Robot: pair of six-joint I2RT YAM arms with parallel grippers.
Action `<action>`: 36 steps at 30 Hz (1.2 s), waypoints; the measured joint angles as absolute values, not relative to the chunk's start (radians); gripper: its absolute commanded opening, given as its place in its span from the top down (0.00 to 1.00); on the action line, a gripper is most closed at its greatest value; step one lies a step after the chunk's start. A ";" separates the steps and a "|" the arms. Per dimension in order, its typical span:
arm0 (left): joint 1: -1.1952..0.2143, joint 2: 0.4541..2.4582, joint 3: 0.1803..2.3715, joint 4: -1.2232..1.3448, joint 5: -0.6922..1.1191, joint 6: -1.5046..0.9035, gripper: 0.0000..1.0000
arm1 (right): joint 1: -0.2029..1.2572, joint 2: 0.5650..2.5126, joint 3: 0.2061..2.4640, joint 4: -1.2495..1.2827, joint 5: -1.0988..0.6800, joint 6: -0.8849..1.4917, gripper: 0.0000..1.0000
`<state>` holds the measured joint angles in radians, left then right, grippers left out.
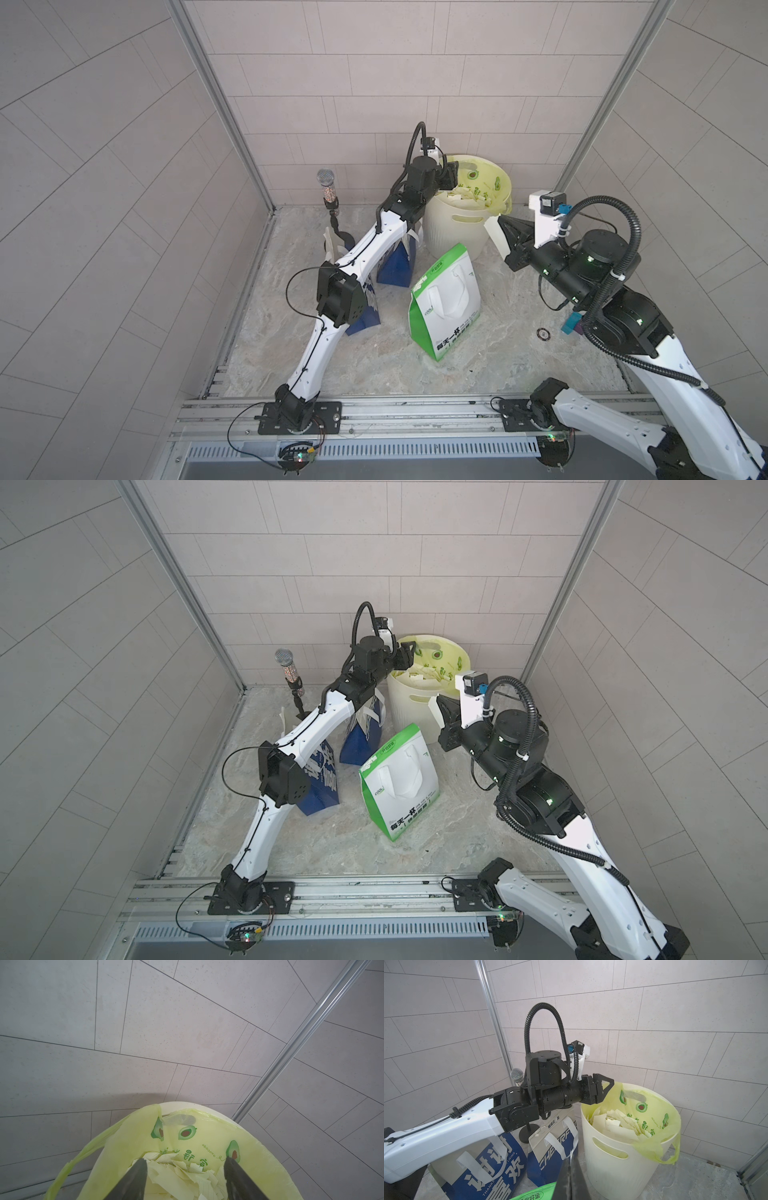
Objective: Shred takeout receipts and throw away
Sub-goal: Place the takeout receipt in the trash bin, then shred the takeout receipt.
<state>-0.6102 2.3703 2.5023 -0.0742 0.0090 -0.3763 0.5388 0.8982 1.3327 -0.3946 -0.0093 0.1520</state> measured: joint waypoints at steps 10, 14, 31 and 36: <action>-0.610 1.987 2.130 0.009 0.171 -0.343 0.36 | 0.514 0.907 1.305 -0.402 -0.026 0.190 1.00; -0.610 1.776 1.872 0.096 0.260 -0.339 0.36 | 0.514 0.913 1.304 -0.401 -0.075 0.196 1.00; -0.610 1.256 1.235 0.089 0.789 -0.234 0.26 | 0.514 0.994 1.304 -0.393 -0.575 0.253 1.00; -0.612 1.252 1.181 0.091 0.899 -0.260 0.38 | 0.514 1.022 1.304 -0.368 -0.704 0.287 1.00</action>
